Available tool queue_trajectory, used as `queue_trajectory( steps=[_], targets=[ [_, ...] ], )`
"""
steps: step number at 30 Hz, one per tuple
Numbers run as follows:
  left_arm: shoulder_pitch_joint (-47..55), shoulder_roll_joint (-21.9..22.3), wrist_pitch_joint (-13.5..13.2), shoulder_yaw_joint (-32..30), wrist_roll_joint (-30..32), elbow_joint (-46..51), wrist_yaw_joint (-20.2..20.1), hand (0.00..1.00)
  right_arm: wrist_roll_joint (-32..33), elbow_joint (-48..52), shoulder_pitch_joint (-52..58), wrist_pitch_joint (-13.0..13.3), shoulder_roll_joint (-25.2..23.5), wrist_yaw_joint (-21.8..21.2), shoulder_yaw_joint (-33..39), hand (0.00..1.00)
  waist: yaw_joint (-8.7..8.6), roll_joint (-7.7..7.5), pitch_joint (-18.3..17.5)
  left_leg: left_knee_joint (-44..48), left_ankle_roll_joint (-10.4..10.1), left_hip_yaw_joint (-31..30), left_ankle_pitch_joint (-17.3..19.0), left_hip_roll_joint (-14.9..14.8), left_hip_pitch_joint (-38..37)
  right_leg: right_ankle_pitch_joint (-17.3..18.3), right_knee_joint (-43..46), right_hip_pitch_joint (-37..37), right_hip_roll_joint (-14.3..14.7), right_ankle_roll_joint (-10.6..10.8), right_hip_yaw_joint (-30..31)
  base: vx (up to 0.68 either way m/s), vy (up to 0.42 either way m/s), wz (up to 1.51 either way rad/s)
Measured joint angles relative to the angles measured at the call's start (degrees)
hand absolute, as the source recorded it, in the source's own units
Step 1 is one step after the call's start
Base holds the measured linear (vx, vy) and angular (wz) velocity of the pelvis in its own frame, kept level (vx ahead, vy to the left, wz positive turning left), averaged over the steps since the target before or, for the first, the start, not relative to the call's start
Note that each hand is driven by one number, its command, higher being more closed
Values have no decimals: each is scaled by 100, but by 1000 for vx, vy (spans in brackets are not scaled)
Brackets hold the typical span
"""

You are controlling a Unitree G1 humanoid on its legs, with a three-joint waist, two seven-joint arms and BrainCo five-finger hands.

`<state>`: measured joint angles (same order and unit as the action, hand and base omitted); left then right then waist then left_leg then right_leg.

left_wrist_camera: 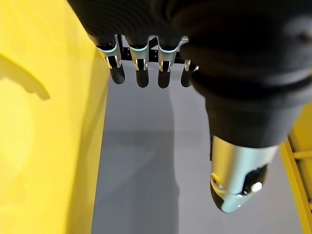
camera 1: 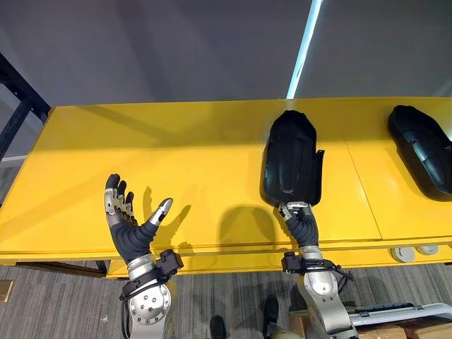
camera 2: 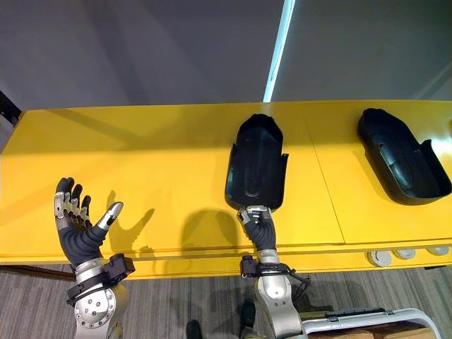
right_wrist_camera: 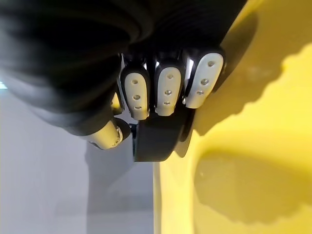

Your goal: Walk over and take plastic housings, then place them on the shelf

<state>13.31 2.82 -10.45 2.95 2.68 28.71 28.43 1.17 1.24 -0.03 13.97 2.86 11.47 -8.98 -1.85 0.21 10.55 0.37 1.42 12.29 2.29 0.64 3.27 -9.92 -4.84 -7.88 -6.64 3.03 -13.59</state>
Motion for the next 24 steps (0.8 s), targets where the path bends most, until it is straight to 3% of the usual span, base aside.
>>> queue_trajectory(
  steps=[14, 24],
  targets=[
    [-2, 38, -3, -130, -142, 0, -9, 0, -252, -258, -304, -154, -168, 428, 626, 100, 2, -22, -10, -43, 30, -120, -24, 44, -52, 1, 1, 82, -47, 1, -115, -5, 1, 3],
    [-41, 35, -2, -111, -144, 0, -55, 0, -254, -219, -333, -170, -263, 443, 901, 100, -14, -43, 3, -49, 24, -96, -20, 43, -120, 4, 1, 133, -40, 3, -84, -1, 0, -2]
  ],
)
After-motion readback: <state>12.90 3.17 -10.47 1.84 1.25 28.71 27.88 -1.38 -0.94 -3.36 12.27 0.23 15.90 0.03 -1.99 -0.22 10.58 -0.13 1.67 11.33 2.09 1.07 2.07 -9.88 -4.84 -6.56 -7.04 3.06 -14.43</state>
